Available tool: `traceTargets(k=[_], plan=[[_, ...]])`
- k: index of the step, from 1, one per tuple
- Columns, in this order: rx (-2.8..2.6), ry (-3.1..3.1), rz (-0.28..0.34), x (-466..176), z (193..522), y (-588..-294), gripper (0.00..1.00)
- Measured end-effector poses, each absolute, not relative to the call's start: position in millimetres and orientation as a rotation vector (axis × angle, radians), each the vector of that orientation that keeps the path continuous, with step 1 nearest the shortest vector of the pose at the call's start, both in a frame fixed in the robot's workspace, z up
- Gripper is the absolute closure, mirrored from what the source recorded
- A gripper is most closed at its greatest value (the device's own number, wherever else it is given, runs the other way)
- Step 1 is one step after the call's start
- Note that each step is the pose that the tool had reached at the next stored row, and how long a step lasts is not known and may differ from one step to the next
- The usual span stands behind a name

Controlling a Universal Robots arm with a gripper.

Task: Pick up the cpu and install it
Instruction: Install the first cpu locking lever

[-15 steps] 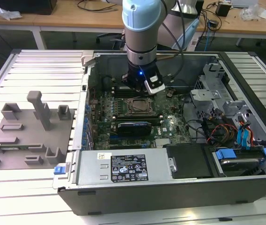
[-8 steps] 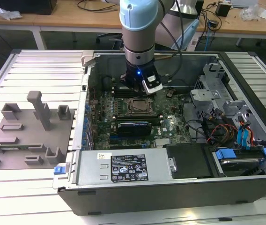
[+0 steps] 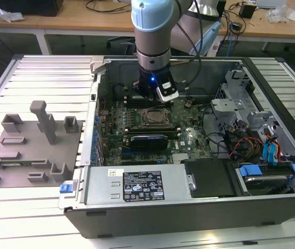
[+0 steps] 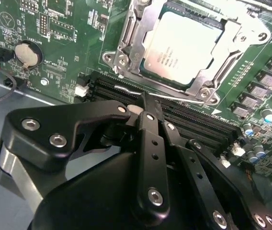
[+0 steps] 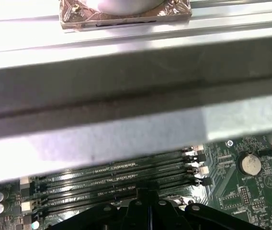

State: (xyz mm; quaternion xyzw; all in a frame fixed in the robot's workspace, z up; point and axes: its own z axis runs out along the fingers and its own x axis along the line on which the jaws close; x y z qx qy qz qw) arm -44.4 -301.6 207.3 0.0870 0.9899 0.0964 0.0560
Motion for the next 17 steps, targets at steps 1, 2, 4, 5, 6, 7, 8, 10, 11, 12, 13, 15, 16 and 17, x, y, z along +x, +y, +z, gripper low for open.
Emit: traceTargets(k=[1, 2, 4, 5, 6, 7, 8, 10, 11, 12, 13, 15, 16, 17], plan=[[0.265, 3.004, 0.29, -44.3, 207.2, -301.6, 0.89], [0.27, 3.003, 0.284, -44.4, 207.3, -301.7, 0.89], [0.288, 3.001, 0.273, -44.4, 207.1, -301.7, 0.89], [0.297, 2.999, 0.27, -44.5, 206.9, -301.7, 0.89], [0.31, 2.997, 0.268, -44.5, 206.6, -301.7, 0.89], [0.321, 2.996, 0.267, -44.6, 206.4, -301.7, 0.89], [0.331, 2.994, 0.266, -44.7, 206.2, -301.7, 0.89], [0.358, 2.988, 0.264, -45.1, 205.5, -301.6, 0.89], [0.363, 2.986, 0.263, -45.3, 205.3, -301.6, 0.89], [0.366, 2.984, 0.262, -45.4, 205.2, -301.4, 0.89], [0.371, 2.979, 0.261, -45.8, 205.0, -300.8, 0.89], [0.376, 2.974, 0.258, -46.0, 205.0, -299.8, 0.89], [0.376, 2.972, 0.256, -46.1, 205.0, -298.9, 0.89], [0.377, 2.97, 0.253, -46.1, 204.9, -298.3, 0.89]])
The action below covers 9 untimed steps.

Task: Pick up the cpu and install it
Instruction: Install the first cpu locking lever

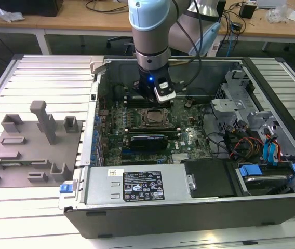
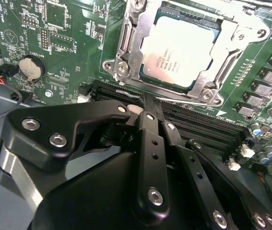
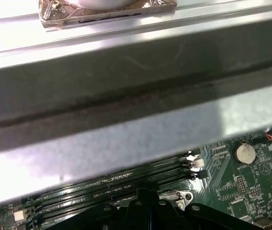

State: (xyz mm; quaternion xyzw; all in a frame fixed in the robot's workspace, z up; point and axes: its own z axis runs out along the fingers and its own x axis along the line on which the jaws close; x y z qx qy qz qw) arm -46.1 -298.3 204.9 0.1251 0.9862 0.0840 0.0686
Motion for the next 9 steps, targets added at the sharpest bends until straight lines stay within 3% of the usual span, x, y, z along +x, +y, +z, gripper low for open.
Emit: traceTargets(k=[9], plan=[[0.387, 2.956, 0.232, -49.0, 204.3, -294.6, 0.89]])
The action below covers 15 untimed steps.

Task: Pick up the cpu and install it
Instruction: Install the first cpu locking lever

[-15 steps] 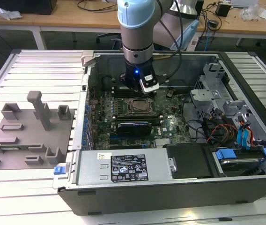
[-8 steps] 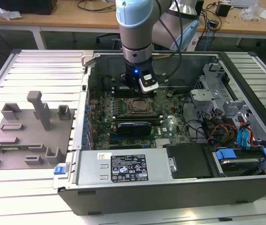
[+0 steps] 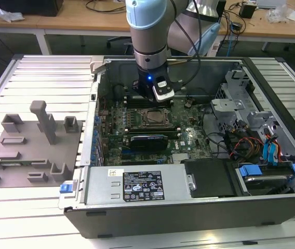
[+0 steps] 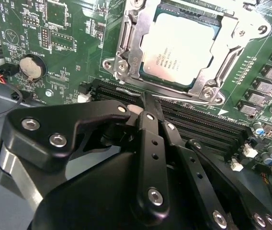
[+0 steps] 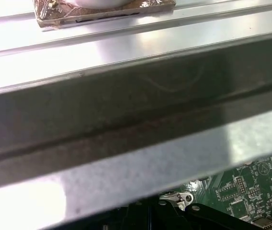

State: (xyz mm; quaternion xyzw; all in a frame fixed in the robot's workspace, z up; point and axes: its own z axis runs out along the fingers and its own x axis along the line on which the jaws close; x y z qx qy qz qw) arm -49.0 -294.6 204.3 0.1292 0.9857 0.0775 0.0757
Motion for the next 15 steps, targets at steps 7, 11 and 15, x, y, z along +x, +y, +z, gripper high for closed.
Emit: traceTargets(k=[7, 11, 15], plan=[[0.382, 2.94, 0.195, -53.0, 201.4, -294.0, 0.89], [0.382, 2.93, 0.19, -55.5, 199.4, -293.6, 0.89], [0.382, 2.925, 0.181, -56.1, 198.3, -293.7, 0.89]])
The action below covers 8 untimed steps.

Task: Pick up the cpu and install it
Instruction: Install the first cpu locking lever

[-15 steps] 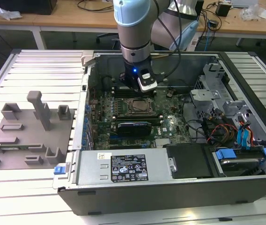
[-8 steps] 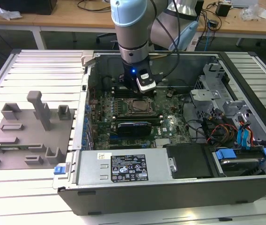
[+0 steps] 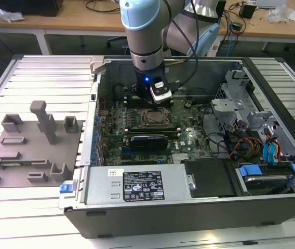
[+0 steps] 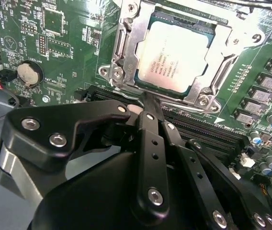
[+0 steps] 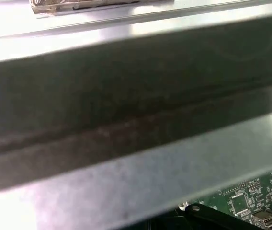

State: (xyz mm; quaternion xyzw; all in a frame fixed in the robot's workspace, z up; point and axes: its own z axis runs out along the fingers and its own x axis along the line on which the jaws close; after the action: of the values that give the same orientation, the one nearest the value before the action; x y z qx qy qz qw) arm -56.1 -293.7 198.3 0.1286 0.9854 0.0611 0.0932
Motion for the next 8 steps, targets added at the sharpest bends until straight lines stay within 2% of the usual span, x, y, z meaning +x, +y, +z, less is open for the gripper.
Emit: traceTargets(k=[8], plan=[[0.394, 2.922, 0.176, -55.9, 198.2, -293.7, 0.89]])
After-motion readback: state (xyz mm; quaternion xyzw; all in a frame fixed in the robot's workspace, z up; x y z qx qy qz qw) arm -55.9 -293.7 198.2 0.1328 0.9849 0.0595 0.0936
